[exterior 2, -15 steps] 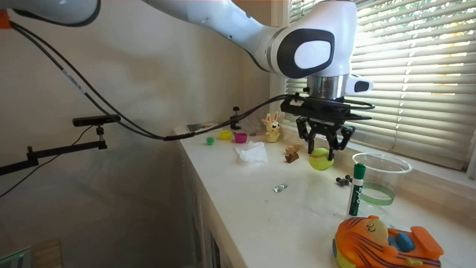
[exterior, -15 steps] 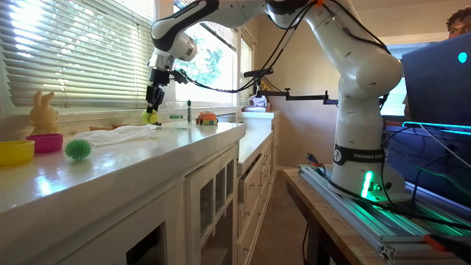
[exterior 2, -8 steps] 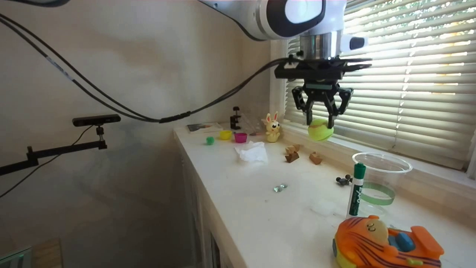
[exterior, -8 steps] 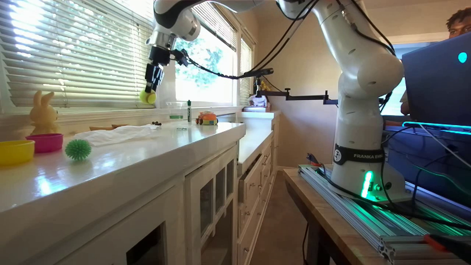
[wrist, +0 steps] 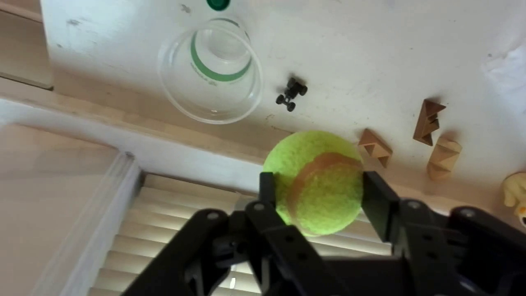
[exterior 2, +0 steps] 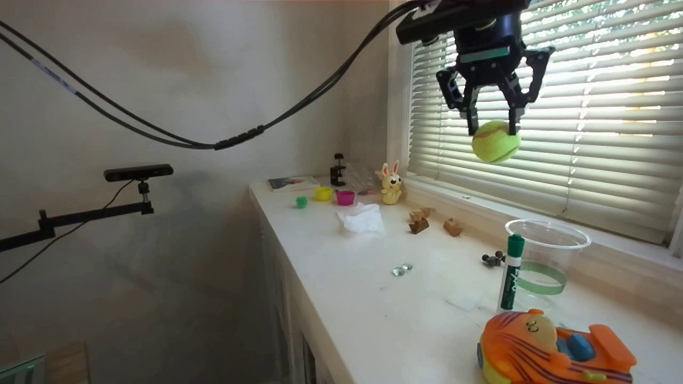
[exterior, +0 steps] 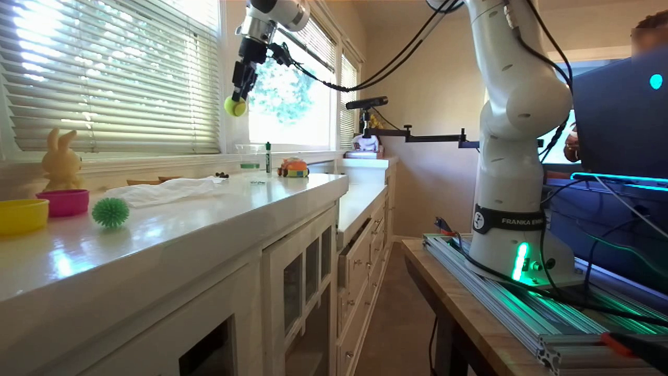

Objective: Put the tennis ball into the clear cup

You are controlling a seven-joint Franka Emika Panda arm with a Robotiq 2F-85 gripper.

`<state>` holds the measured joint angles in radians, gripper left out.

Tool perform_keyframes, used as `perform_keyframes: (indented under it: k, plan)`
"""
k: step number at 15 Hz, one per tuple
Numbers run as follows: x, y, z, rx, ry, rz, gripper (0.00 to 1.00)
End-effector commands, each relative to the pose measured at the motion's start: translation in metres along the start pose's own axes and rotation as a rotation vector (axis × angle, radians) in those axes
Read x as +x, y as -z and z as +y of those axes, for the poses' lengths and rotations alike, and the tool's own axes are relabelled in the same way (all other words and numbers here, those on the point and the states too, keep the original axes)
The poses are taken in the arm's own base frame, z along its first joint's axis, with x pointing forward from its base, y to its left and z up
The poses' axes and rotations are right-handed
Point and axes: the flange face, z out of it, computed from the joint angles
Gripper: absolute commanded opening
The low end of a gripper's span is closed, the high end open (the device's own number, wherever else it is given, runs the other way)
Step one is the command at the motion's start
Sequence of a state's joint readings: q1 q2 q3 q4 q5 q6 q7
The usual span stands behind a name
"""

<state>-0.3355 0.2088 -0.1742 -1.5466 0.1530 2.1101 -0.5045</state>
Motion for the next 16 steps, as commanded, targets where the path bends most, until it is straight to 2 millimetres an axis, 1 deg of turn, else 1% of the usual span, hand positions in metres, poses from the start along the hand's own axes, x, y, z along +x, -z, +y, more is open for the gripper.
perform_keyframes:
  k: [1,4,6,7,11,16]
  plan:
    - [-0.024,0.017,0.024,-0.037,-0.071,-0.017,0.31]
    - [-0.037,0.006,0.045,-0.038,-0.122,-0.034,0.31]
    - [-0.044,-0.001,0.055,-0.037,-0.150,-0.039,0.31]
    - [-0.047,-0.006,0.058,-0.036,-0.163,-0.046,0.31]
    - [-0.052,-0.014,0.067,-0.038,-0.186,-0.043,0.31]
    - [-0.052,-0.027,0.080,-0.035,-0.218,-0.009,0.31]
